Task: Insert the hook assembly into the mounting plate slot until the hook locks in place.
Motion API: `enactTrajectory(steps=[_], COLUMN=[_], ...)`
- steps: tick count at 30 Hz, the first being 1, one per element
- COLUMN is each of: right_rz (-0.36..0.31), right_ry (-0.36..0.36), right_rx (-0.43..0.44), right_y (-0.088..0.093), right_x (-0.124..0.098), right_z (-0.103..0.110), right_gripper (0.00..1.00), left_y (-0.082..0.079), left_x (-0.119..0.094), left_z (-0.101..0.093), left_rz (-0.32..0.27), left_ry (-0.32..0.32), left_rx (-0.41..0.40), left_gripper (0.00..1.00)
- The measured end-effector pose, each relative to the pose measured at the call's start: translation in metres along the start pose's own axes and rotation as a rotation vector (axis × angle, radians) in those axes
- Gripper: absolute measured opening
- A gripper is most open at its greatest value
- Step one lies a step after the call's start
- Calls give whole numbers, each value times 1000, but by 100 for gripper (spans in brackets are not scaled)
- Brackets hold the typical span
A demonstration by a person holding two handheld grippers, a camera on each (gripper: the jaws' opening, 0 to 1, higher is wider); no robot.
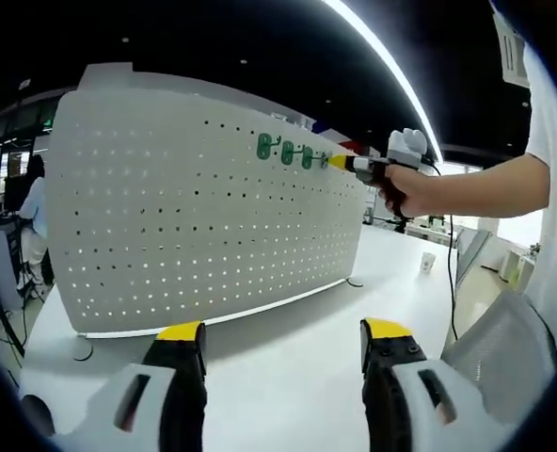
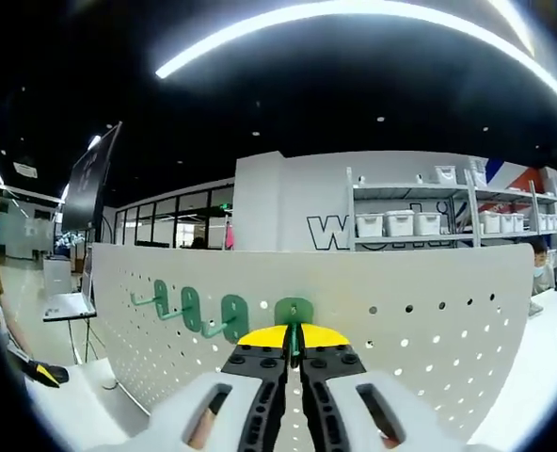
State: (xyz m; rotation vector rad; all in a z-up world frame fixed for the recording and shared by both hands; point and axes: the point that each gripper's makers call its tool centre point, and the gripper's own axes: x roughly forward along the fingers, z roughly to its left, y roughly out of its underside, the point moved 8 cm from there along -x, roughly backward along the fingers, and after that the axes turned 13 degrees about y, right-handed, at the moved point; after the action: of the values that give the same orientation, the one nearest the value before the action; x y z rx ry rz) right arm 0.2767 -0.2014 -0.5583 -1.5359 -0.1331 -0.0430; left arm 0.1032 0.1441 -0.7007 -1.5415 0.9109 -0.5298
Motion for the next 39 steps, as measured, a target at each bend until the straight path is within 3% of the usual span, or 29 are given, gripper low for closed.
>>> enactTrajectory(steps=[18, 25, 31, 39], right_rz=[44, 41, 17, 10], right_ry=[48, 114, 183, 168], right_rx=[-76, -128, -51, 16], right_y=[-1, 0, 6, 7], right_x=[5, 6, 6, 6], right_z=[5, 13, 16, 13], right_gripper=[1, 1, 2, 2], left_y=[5, 6, 5, 5], left_x=[-6, -5, -4, -5], left_z=[2, 0, 0, -1], left_rz=[-5, -4, -4, -11], left_ry=[-14, -10, -6, -8], left_rx=[-27, -29, -26, -29], left_gripper=[66, 65, 64, 64])
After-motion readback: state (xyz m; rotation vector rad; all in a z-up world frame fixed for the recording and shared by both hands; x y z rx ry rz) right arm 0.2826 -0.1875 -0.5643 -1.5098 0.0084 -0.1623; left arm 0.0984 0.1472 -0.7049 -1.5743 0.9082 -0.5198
